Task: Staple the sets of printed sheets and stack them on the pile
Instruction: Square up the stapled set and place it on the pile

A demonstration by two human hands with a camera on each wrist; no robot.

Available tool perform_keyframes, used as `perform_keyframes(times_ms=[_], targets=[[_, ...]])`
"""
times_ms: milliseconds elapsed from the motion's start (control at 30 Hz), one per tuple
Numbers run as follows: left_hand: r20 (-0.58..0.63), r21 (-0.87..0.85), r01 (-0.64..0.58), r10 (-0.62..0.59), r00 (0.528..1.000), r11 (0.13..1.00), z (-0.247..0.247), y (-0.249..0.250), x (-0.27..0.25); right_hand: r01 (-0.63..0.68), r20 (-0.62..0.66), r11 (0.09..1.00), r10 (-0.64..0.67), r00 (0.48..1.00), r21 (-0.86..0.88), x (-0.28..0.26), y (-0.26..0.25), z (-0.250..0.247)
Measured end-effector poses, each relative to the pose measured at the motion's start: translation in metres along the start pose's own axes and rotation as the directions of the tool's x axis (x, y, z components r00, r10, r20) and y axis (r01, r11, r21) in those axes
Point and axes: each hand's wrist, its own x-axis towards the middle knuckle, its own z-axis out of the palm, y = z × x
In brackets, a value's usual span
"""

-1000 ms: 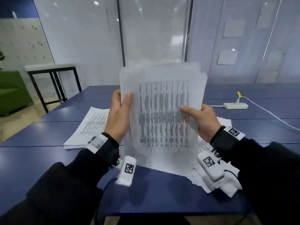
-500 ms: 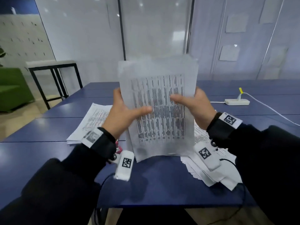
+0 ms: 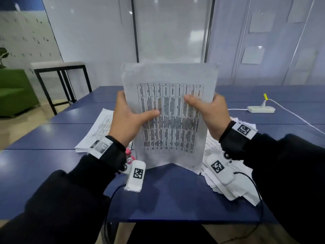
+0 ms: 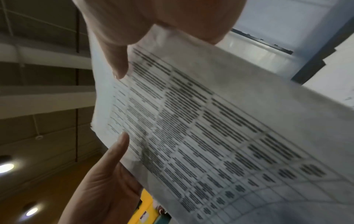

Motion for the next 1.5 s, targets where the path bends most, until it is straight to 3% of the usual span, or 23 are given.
perform_keyframes(times_ms=[200, 400, 600, 833, 1033, 1200, 1500], targets=[[-0.032, 0.017, -0.045, 0.045, 0.998, 0.999, 0.001, 0.021, 0.020, 0.058, -0.052, 0.996, -0.054, 0.997, 0.074, 0.017, -0.016, 0.013], [0.006, -0.051, 0.024, -0.024, 1.000, 0.998, -0.009, 0.006, 0.011, -0.020, 0.005, 0.999, 0.020, 1.000, 0.043, 0.014, 0.003, 0.005], [-0.023, -0.082, -0.041, 0.039, 0.999, 0.996, -0.007, 0.027, 0.018, -0.020, -0.019, 0.995, 0.022, 1.000, 0.095, 0.023, -0.011, 0.013], [0.008, -0.103, 0.063, -0.062, 0.998, 0.993, -0.010, 0.004, 0.000, -0.090, -0.013, 0.992, 0.091, 0.996, 0.089, 0.005, 0.005, 0.013], [-0.052, -0.166, -0.001, -0.007, 0.999, 0.986, -0.019, 0.018, 0.017, -0.051, -0.008, 0.991, 0.052, 0.999, 0.126, 0.017, -0.016, 0.016], [-0.055, -0.212, -0.008, -0.003, 0.998, 0.977, -0.010, 0.017, 0.017, -0.088, -0.033, 0.987, 0.094, 0.995, 0.136, 0.015, -0.015, 0.022], [-0.086, -0.073, -0.150, 0.143, 0.986, 0.986, -0.007, 0.023, 0.016, -0.038, -0.089, 0.987, 0.052, 0.995, 0.156, 0.018, -0.026, 0.022]])
